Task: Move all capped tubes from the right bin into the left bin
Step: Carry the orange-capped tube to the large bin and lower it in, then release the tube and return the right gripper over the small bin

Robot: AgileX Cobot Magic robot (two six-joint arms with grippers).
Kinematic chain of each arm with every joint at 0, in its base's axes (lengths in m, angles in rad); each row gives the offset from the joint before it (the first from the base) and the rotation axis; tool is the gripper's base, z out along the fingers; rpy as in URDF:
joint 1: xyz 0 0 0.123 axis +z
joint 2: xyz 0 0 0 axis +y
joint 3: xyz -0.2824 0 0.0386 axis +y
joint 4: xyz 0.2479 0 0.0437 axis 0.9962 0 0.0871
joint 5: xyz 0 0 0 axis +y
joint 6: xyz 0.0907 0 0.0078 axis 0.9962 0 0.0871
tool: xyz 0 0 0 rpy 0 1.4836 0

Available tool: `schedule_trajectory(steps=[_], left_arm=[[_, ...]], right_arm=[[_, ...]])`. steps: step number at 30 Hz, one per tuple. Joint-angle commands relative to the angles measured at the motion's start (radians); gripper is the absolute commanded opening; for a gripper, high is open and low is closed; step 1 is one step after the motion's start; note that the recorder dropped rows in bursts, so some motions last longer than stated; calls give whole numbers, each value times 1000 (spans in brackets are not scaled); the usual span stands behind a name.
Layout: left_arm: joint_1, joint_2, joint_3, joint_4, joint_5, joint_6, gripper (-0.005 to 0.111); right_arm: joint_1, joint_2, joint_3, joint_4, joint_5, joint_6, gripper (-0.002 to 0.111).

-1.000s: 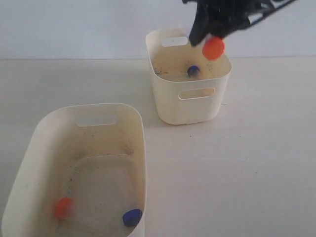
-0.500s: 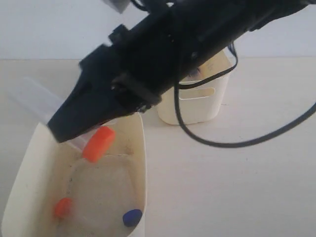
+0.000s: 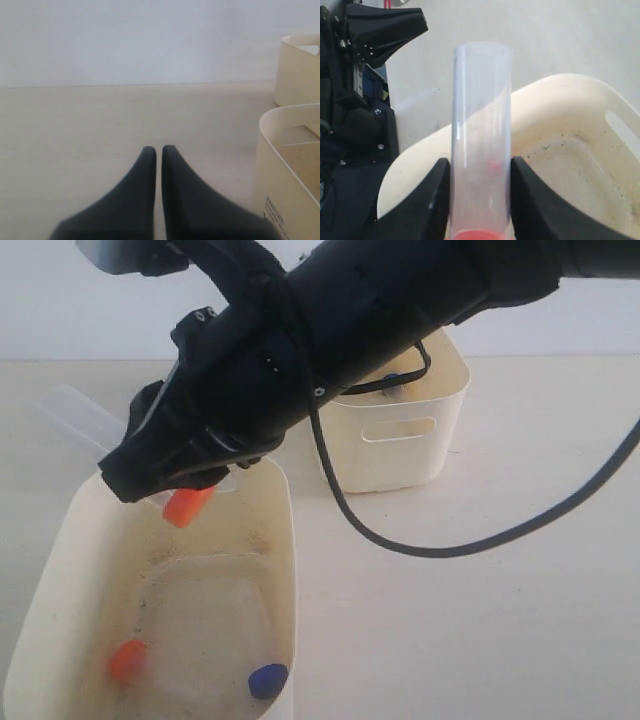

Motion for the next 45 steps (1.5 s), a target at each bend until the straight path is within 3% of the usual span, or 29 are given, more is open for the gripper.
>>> schedule_trajectory(steps=[1,4,6,8,10,12,15,18,19,20,25,30,35,40,45], left_arm=[[1,-3,-3,2,-2,-8,4],[1,-3,-3,2,-2,-8,4],[1,-3,-3,2,-2,-8,4],[1,-3,-3,2,-2,-8,4],[1,-3,-3,2,-2,-8,4],[1,-3,-3,2,-2,-8,4],[1,-3,-3,2,-2,-8,4],[1,-3,-3,2,-2,-8,4],[1,-3,-3,2,-2,-8,4],[1,-3,-3,2,-2,-8,4],[1,-3,-3,2,-2,-8,4],[1,-3,-3,2,-2,-8,4],[1,-3,-3,2,-2,-8,4],[1,-3,-3,2,-2,-8,4],[1,-3,-3,2,-2,-8,4]], right_arm=[[0,-6,2,-47,1,45,1],[0,-6,2,-62,8,77,11],[0,-6,2,-74,10,87,29],[0,-6,2,-80,10,121,60],[0,-6,2,-80,6,153,83],[0,-6,2,-80,6,191,89],[0,-6,2,-100,10,244,73],[0,-6,2,-143,2,252,34],[0,-6,2,-167,-10,252,13],[0,-6,2,-183,-21,252,-2],[-1,-6,2,-319,-66,267,3],[-1,-6,2,-648,-89,330,3],[-46,-6,2,-1210,-130,805,3],[-168,-8,-1,-1700,-198,1320,3],[-280,43,-94,-1691,-371,1461,3]])
